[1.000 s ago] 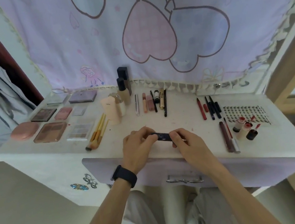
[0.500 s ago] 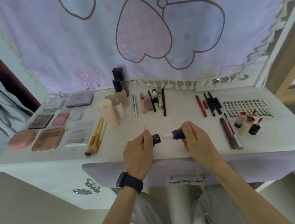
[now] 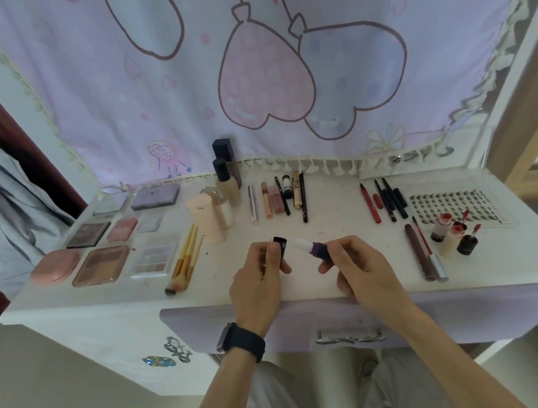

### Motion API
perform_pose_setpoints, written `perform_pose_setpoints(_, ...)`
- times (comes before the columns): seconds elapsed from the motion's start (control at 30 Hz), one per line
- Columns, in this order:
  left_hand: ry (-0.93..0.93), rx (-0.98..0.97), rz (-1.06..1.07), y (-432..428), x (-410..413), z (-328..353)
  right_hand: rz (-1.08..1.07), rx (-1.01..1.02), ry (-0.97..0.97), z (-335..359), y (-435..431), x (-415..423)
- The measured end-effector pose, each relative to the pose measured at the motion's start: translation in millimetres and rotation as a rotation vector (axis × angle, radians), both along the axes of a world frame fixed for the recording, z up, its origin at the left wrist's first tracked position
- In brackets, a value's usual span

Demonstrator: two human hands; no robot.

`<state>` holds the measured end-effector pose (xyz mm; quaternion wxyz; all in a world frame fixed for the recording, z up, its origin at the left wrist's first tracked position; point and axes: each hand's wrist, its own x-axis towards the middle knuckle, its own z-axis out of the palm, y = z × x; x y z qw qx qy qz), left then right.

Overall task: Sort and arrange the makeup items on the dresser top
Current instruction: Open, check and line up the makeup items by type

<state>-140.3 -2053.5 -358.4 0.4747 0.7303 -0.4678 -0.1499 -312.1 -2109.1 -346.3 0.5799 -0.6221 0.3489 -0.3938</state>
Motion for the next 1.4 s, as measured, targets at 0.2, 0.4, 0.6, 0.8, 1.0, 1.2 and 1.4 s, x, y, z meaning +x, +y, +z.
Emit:
perform_pose_setpoints(0.2,0.027,0.063,0.007,-2,1,0,-0.020,-0.005,0.029,-7,4,-3)
perform_pose_setpoints(0.4,-0.026,0.118,0.017,-3,-1,4,-0.084,0.098,0.087,5,5,2)
perform_pose_setpoints(0.6,0.264,0.069,0.020,-11,3,19,-0.003,0.284,-0.081,36,12,-18)
perform_pose_setpoints(0.8,0.347,0.037,-0.065,-2,-12,29,0.003,0.313,-0.269,29,34,-83)
perform_pose_setpoints(1.0,0.372,0.009,-0.312,-11,-77,48,-0.164,0.317,-0.192,11,37,-156)
perform_pose_setpoints(1.2,0.221,0.032,-0.529,-32,-145,52,-0.284,0.167,-0.025,19,27,-204)
perform_pose_setpoints(1.4,-0.059,0.039,-0.536,-46,-171,42,-0.441,-0.001,0.167,13,10,-220)
